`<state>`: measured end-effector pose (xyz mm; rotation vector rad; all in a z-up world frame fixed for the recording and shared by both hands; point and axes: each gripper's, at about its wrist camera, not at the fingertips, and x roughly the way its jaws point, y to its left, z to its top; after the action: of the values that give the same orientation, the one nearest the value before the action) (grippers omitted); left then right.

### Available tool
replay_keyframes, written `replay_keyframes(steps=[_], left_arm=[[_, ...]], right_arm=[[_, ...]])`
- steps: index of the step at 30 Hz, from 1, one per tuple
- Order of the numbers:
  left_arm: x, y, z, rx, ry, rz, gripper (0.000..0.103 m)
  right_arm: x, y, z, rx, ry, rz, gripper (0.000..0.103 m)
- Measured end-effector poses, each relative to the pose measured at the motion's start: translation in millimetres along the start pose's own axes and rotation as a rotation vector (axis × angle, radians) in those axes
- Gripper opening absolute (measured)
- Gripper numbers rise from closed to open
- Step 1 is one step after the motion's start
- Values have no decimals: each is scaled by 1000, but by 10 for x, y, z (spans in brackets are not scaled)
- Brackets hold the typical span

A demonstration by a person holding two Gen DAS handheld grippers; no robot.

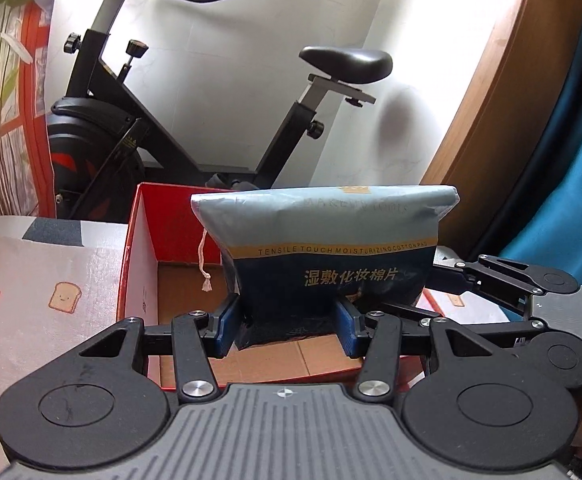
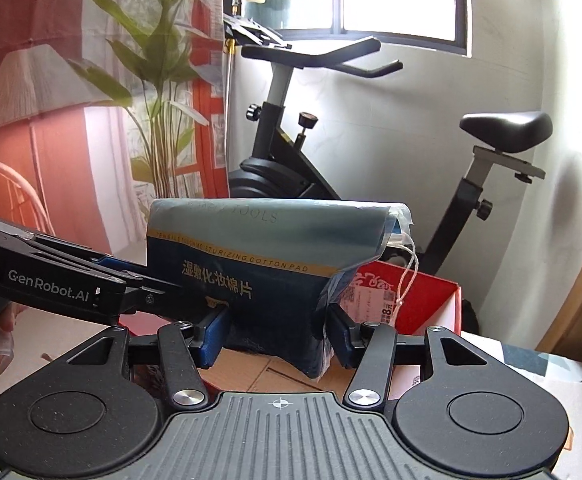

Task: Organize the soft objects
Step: 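Carry the packet into the red box and open both grippers, then move both grippers back to the pile toward the white plastic bag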

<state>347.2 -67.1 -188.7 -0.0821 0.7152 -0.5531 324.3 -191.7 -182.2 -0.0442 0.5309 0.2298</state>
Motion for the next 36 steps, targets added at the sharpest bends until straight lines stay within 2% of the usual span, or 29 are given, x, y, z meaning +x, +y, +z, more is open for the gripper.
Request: replay_keyframes(steps=[8,10,12,19,28,36], left_arm=[[368,243,-84,-42,89,33,52],[391,295,-88,-50,91,39,51],[408,327,-99,-58,93,53,45],[326,330,-139,-30,79,94,43],[-228,272,-223,3,-34,91,43],[-779,224,-568,27,-76,87,44]], right_arm=[[508,-146,-249,95,107,38,49],[562,-219,-288,158,138,72,49],[575,-260,-290,191,149,84,49],[561,-388,-312,280,179,49,49],[138,-245,-313,235,89,13,53],[-467,-38,-454,223,-37,-29,60]])
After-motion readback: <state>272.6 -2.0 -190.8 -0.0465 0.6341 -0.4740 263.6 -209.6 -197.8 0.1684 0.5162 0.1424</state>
